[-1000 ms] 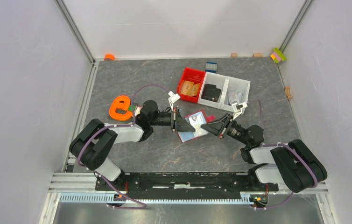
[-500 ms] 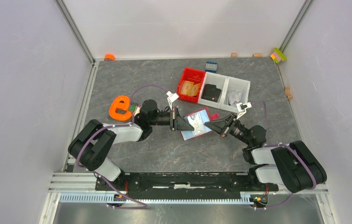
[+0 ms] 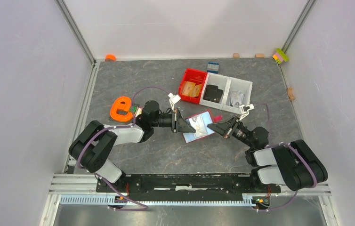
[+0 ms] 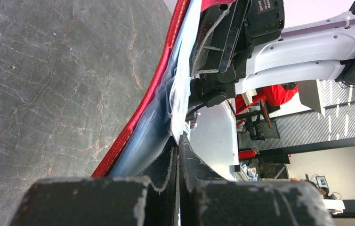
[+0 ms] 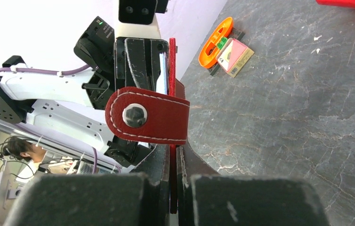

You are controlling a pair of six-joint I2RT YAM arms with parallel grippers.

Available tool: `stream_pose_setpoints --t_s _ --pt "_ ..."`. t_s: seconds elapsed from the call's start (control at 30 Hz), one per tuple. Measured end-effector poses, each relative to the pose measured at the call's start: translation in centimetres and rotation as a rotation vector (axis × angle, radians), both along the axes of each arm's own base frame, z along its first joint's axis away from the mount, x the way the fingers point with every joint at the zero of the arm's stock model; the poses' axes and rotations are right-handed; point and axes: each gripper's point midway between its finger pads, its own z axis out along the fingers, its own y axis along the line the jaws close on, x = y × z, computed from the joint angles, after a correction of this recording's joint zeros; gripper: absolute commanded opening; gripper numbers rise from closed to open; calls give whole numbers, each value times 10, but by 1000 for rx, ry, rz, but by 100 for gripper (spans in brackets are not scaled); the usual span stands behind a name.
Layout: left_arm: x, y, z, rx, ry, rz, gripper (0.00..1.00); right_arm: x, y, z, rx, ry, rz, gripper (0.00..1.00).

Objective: Take the credit cards out of the card holder
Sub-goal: Remove the credit card from the card holder.

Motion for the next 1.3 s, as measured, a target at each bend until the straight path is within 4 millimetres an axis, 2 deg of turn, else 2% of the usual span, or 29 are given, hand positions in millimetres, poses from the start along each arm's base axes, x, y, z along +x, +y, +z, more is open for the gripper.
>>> stream_pose_setpoints --t_s 0.23,0.37,0.43,0.57,0.83,1.1,1.3 --pt "0 1 -2 9 12 0 15 3 0 -13 11 95 0 0" --pt "2 2 -3 9 14 7 17 5 -1 -18 15 129 -4 0" --pt "2 2 -3 10 15 8 15 4 -1 -18 17 132 -1 0" --pt "3 2 -7 17 25 8 3 3 0 -18 17 135 5 0" --pt "3 2 -13 27 40 5 3 3 0 -20 15 143 9 0" --pt "4 1 -14 29 45 3 33 1 2 -21 15 154 17 0" --pt "5 0 -17 27 45 3 38 -4 8 -25 12 177 45 0"
